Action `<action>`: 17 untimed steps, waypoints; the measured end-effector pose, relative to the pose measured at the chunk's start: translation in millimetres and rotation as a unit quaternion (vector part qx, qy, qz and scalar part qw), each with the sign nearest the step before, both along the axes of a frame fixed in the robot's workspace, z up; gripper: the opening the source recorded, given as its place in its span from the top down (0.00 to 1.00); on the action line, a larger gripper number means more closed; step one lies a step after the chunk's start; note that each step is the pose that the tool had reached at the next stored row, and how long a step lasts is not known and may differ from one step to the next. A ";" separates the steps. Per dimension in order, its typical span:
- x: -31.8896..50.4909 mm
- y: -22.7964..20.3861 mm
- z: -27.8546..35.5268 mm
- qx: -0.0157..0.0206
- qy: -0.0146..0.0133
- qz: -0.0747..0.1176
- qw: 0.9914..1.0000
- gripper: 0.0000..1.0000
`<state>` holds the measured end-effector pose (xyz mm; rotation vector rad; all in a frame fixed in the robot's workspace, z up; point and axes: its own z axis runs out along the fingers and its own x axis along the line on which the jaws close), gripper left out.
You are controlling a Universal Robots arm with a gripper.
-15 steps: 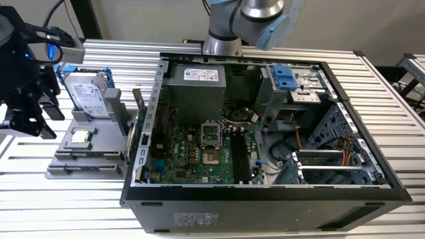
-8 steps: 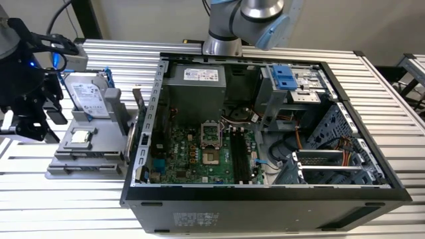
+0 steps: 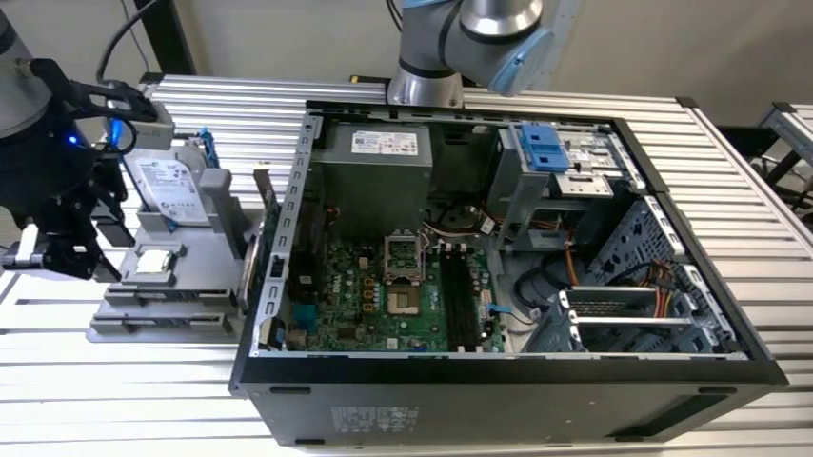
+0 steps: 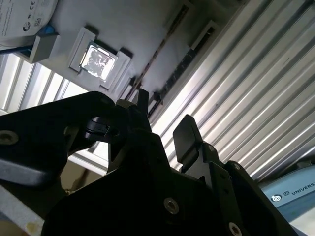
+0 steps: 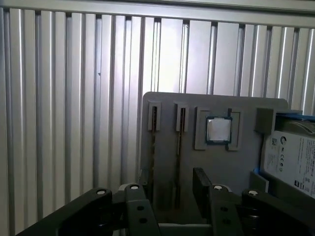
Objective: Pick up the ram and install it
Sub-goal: 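Pick up the ram and move it above insertion slot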
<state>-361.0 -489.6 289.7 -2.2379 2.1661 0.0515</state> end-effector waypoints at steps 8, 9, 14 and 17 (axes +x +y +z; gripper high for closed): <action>0.0 0.0 -14.6 0.000 0.000 0.000 1.000 1.00; 0.0 0.0 -16.4 0.000 0.000 0.000 1.000 1.00; 0.0 0.0 -25.1 0.000 0.000 0.000 1.000 1.00; 0.0 0.0 -30.3 0.000 0.000 0.000 1.000 1.00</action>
